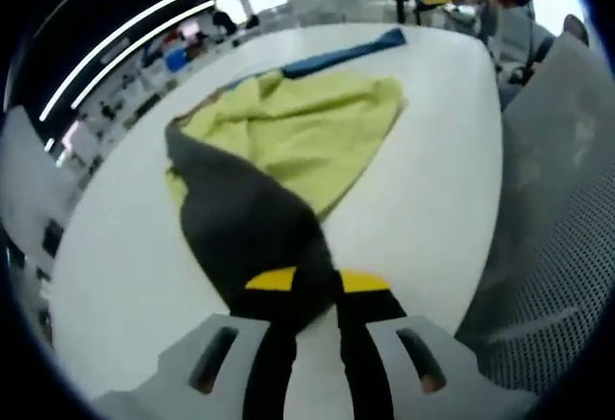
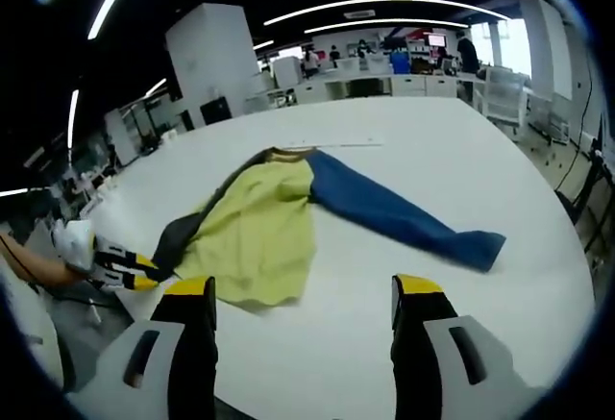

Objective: Fold the garment on the visible template until the final outline fits inside the template.

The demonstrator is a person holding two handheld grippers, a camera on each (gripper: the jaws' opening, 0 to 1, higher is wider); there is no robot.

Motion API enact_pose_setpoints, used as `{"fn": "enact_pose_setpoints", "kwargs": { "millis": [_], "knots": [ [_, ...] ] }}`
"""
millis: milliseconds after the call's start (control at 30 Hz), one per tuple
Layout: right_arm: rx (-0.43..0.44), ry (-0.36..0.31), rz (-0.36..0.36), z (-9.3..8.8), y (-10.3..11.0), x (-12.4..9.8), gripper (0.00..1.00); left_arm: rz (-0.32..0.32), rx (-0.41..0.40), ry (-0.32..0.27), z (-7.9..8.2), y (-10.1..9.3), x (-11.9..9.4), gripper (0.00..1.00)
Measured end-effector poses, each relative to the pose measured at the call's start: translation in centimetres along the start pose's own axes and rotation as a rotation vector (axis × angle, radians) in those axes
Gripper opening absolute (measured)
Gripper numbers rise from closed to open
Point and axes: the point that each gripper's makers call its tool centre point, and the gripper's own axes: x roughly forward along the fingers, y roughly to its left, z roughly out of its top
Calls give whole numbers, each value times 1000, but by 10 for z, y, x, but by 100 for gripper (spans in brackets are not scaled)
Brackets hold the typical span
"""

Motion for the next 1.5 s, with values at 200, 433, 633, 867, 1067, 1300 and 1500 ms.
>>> {"fn": "enact_pose_setpoints", "kwargs": {
  "millis": [200, 433, 633, 867, 1067, 1300, 1500],
  "knots": [
    [-1, 10, 1, -3, 1, 1, 74, -22, -19, -4, 0, 1, -1, 0],
    [-1, 10, 6, -3, 2, 2, 74, -27, -97, -41, 8, 6, -8, 0],
    [-2, 17, 11, -4, 5, 3, 74, 21, -230, -121, 24, 26, -23, 0],
    [-4, 23, 16, -5, 7, 4, 74, 73, -288, -150, 24, 57, -36, 0],
    [-1, 19, 15, -5, 8, 4, 74, 115, -306, -172, 28, 74, -45, 0],
    [3, 19, 12, -6, 7, 3, 74, 130, -296, -189, 38, 81, -47, 0],
    [5, 21, 6, -8, 6, 1, 74, 140, -294, -195, 41, 86, -48, 0]
  ]
}}
